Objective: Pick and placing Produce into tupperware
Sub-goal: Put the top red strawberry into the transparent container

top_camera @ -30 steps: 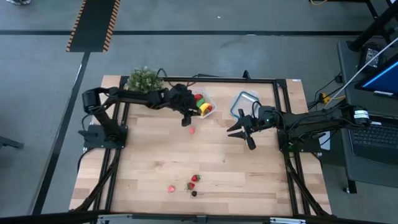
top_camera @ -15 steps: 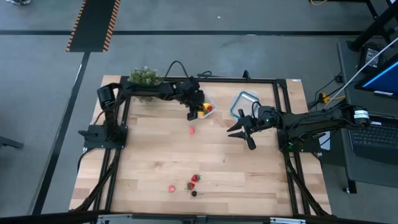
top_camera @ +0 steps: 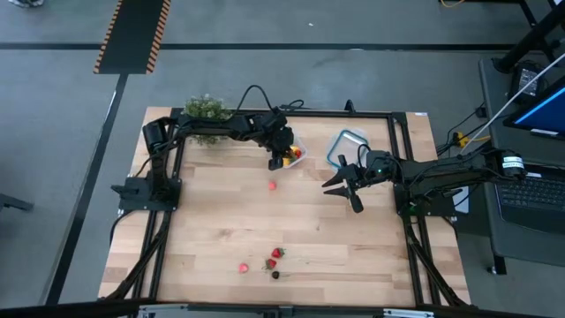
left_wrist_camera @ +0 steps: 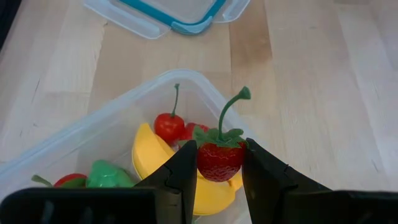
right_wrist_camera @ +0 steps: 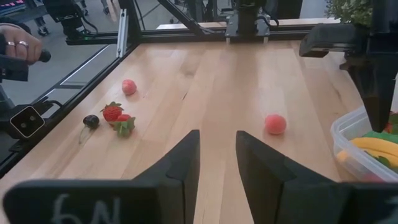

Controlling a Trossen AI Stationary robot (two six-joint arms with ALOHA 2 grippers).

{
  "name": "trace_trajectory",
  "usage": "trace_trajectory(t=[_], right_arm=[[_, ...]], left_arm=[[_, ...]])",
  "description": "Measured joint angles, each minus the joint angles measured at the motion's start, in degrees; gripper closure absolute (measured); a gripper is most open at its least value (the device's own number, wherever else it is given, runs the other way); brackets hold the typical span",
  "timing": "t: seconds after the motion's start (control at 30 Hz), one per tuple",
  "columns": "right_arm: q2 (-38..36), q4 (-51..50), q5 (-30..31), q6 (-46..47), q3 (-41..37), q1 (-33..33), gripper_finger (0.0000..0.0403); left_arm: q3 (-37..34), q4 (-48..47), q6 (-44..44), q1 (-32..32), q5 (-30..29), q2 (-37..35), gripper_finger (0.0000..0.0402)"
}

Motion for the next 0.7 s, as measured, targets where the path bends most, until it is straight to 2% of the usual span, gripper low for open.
trace_trajectory(t=[0.3, 0.5, 0.7], right_arm=[[0.0, 0.1, 0.1, -0.2, 0.0, 0.0, 0.0297], [0.0, 0.1, 0.2, -0.1, 0.0, 0.0, 0.0297], [0.0, 0.1, 0.2, -0.1, 0.0, 0.0, 0.0297]], left_arm=[[0.0, 0.0, -3.2, 0.0, 2.6, 0.0, 0.0307], [0.0, 0.0, -3.5, -0.2, 3.1, 0.0, 0.0277], [0.0, 0.3, -3.5, -0.2, 2.9, 0.0, 0.0288]])
